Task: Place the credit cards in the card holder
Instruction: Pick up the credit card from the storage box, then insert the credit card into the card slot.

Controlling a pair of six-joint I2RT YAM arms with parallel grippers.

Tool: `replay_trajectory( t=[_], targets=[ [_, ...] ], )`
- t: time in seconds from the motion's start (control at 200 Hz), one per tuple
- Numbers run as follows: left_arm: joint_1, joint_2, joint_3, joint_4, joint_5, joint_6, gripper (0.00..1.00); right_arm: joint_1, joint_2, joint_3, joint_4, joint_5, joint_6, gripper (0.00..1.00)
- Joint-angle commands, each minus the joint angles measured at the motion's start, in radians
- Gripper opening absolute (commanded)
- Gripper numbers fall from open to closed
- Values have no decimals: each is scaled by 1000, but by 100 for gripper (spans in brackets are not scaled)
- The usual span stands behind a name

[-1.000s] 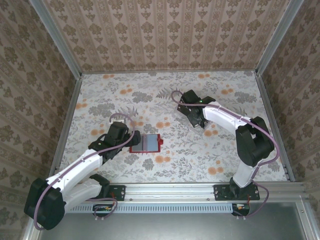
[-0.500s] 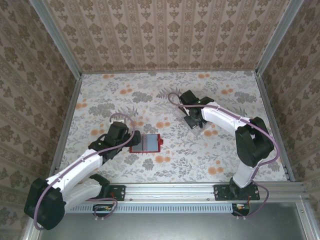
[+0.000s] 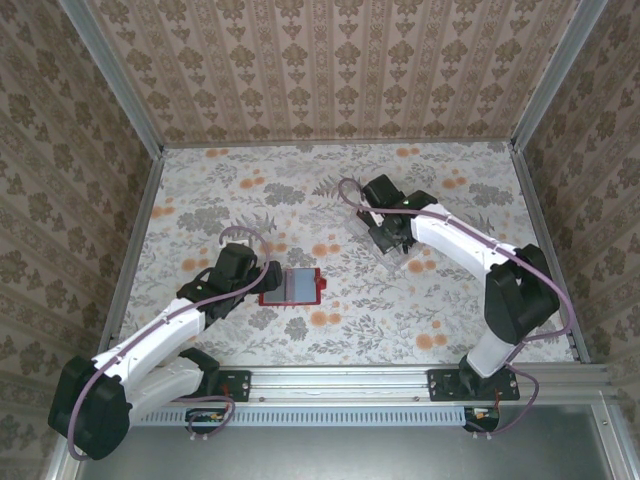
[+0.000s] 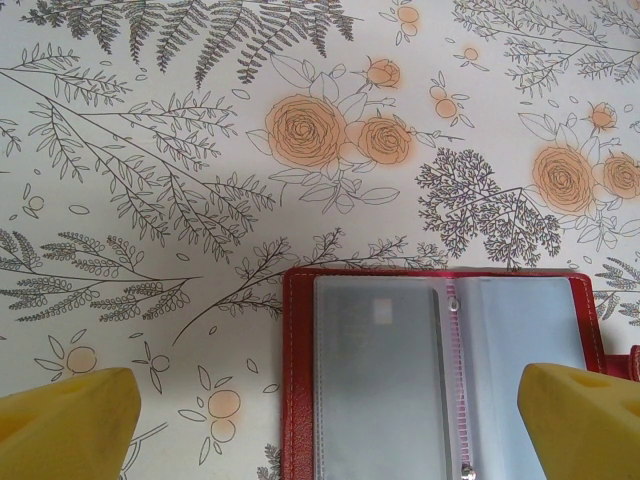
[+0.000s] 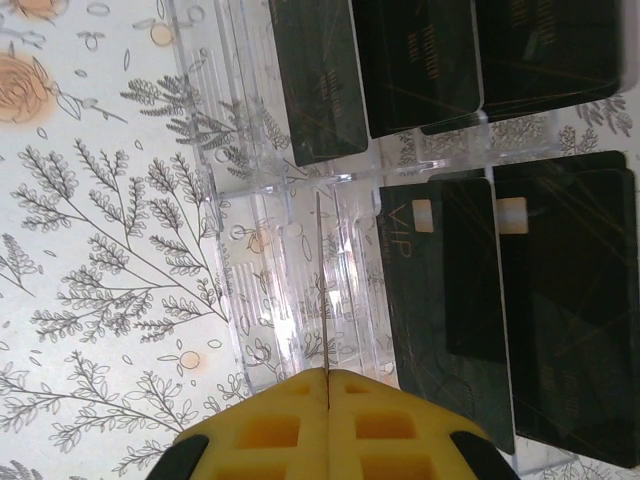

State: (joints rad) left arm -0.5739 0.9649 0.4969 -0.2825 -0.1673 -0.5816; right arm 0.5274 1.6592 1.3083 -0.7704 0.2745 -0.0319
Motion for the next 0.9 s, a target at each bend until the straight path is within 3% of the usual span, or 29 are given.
replay_trajectory(
  t=[0.0, 0.125, 0.325, 0.5, 0.71, 0.895],
  targets=[
    [9, -6, -6, 16, 7, 10, 100, 5, -46, 29, -26, -31, 42, 0],
    [9, -8, -7, 11, 3, 11, 100, 6, -93, 28, -4, -95, 96, 0],
    [11, -6, -19, -6, -11, 16, 100, 20, -166, 4, 90, -337, 222, 0],
    [11, -7, -36, -44, -43, 19, 100, 72, -211, -95, 315, -493, 410, 0],
    [11, -3, -51, -80, -72, 8, 100, 174, -208, -257, 663, -529, 659, 0],
    [11, 18, -51, -82, -72, -1, 100, 251, -172, -380, 917, -471, 801, 0]
  ],
)
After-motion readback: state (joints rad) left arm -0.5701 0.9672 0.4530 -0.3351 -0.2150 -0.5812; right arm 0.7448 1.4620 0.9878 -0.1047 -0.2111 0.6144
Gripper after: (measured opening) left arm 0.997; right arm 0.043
